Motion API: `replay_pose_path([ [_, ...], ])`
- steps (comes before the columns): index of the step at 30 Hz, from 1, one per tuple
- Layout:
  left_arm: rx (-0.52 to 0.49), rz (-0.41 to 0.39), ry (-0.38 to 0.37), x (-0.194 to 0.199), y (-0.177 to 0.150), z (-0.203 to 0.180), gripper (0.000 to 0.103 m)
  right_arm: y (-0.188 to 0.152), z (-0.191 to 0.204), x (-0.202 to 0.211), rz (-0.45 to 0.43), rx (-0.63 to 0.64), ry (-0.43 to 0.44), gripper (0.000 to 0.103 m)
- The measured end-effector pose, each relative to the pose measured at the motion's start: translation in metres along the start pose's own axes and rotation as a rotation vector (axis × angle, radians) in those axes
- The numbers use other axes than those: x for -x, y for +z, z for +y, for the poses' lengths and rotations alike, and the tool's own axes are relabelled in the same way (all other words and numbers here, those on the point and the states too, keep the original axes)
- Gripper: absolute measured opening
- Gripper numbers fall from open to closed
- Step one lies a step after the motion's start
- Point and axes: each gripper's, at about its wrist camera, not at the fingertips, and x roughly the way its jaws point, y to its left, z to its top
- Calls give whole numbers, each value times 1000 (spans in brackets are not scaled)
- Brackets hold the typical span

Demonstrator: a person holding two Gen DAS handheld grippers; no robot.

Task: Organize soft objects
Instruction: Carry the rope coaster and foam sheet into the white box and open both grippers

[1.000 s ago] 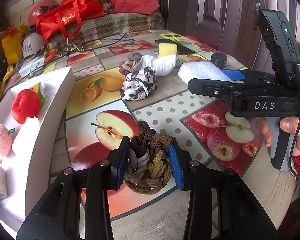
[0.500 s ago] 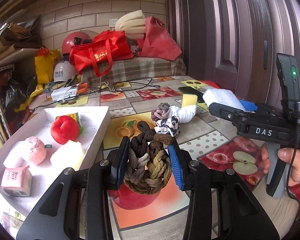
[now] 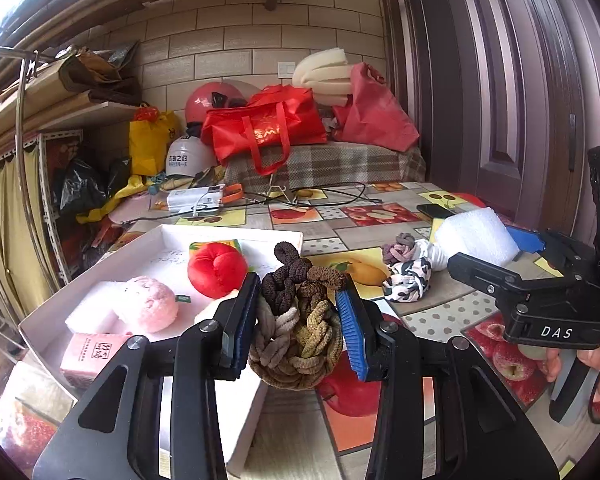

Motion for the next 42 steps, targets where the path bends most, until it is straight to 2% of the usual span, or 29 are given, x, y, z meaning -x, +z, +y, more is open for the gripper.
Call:
replay_pose_path([
  [6,42,-15,77,5,-3,35,39,2,25,-8,2,31,48,90],
  [12,130,10,153,1,-8,78,39,6,49,-19,8,42,96,90],
  [16,145,9,185,1,-9,90,39,8,63,-23,4,48,118,90],
  [32,154,7,192,0,-10,100,39,11,87,-32,7,62,145,90],
  [42,178,-5,249,-1,-10,121,39,16,98,-44,15,50,156,91],
])
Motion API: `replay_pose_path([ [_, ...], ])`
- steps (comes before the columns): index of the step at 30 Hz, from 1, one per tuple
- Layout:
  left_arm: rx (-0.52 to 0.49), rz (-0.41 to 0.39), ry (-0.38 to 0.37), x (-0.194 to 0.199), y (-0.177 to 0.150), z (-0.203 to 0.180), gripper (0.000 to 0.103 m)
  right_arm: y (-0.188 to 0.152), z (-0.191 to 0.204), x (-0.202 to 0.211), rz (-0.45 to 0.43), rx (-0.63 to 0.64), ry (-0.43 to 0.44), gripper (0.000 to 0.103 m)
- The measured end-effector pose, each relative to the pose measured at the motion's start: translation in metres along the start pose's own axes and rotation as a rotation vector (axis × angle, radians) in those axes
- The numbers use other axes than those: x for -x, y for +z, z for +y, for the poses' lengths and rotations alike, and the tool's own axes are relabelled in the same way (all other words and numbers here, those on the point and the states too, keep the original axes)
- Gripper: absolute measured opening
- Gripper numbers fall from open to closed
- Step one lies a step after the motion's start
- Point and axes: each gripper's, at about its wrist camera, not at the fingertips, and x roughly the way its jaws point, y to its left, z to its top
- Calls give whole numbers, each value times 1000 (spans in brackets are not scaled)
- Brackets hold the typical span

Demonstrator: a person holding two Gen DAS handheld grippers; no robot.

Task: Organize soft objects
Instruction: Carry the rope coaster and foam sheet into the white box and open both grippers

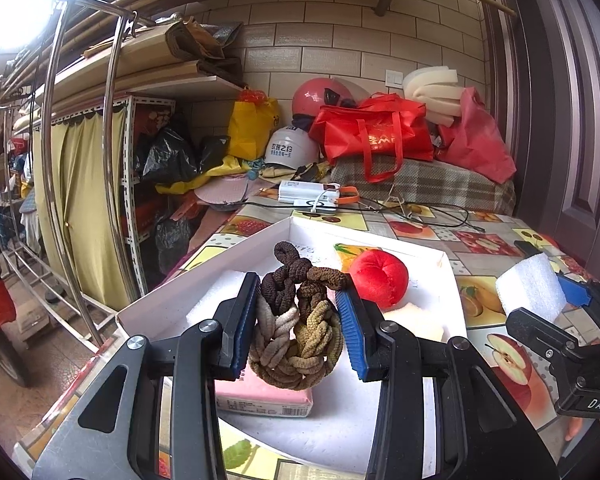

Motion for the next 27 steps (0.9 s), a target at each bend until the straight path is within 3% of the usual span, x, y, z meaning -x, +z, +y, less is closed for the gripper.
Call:
replay_pose_path([
  [8,36,29,17,-14,4,21,39,6,9,-19,20,0,19,91],
  [16,-6,24,37,-28,10,25,39,14,22,-39,30,15,21,91],
  [27,14,92,-21,-56,17,40,39,26,32,-78,80,14,41,91],
])
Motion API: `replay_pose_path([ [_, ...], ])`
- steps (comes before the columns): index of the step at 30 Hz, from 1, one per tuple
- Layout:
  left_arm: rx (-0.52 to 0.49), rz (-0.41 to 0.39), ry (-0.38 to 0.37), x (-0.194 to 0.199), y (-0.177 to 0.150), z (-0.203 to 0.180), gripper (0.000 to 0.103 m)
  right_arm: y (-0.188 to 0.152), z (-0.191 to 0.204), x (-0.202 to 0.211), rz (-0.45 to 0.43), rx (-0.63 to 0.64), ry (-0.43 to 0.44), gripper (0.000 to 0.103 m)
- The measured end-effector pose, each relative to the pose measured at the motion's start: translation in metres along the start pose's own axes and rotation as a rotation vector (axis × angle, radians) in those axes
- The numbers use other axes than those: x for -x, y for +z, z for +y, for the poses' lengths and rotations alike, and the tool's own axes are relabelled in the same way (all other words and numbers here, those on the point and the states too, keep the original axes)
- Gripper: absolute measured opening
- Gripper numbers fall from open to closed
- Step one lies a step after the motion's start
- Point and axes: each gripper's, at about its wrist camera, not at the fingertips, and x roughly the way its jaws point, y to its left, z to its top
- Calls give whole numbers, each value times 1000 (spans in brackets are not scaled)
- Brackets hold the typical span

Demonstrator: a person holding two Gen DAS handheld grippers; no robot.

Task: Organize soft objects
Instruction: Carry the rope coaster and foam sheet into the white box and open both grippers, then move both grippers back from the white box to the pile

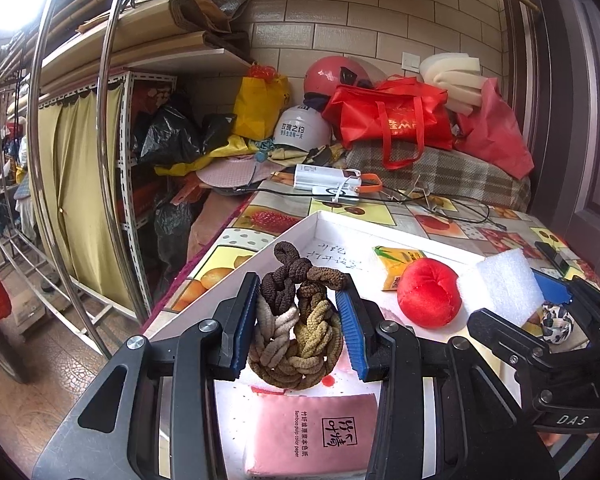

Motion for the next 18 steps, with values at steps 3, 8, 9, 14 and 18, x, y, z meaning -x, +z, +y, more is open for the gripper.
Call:
replay_pose_path([
  [3,-21,30,-12,-6,2,-5,42,2,0,-13,41,-3,14,91],
  [8,-43,13,19,-3,1,-10,103,0,4,-29,142,14,33,103],
  [9,-46,9,18,-3,1,-11,103,0,5,-28,140,20,34,103],
  [14,-42,-4,54,-1,1,-10,103,-1,6,-25,125,26,28,103],
  [18,-8,-26,84,4,0,-3,103,0,5,-24,113,27,23,103],
])
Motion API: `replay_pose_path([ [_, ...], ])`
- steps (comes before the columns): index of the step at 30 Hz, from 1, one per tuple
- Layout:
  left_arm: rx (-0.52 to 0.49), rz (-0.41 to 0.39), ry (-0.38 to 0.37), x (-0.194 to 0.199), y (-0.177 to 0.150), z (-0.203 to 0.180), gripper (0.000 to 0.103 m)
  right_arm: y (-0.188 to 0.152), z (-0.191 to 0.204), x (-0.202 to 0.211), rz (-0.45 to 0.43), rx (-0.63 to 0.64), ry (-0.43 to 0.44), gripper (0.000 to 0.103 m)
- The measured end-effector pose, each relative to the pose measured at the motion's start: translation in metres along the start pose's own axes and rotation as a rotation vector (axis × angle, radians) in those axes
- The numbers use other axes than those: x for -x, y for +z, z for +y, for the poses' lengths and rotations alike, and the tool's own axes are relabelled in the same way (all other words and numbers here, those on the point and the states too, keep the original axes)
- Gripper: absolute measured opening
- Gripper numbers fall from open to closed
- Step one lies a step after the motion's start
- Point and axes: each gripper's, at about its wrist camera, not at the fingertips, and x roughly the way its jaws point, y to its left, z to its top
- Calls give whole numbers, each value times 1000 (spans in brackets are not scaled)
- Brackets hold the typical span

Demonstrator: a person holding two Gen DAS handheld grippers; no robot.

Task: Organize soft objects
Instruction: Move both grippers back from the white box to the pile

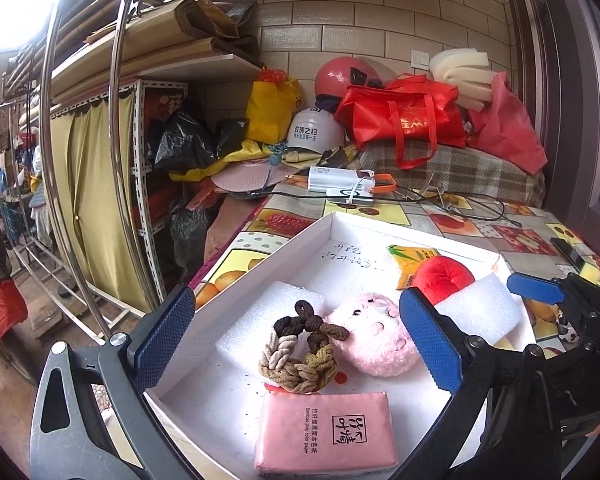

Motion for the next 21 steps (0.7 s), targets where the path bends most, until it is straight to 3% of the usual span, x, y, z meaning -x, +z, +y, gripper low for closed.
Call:
replay_pose_path([
  [5,42,-63,37,12,-2,7,103,0,-2,9,-59,-5,-12,103],
  [11,45,-87,49,28,-8,0,103,-5,-5,37,-214,-25,-26,103],
  [21,9,-79,-10,57,-22,-40,103,-25,-27,73,-257,-23,-28,103],
])
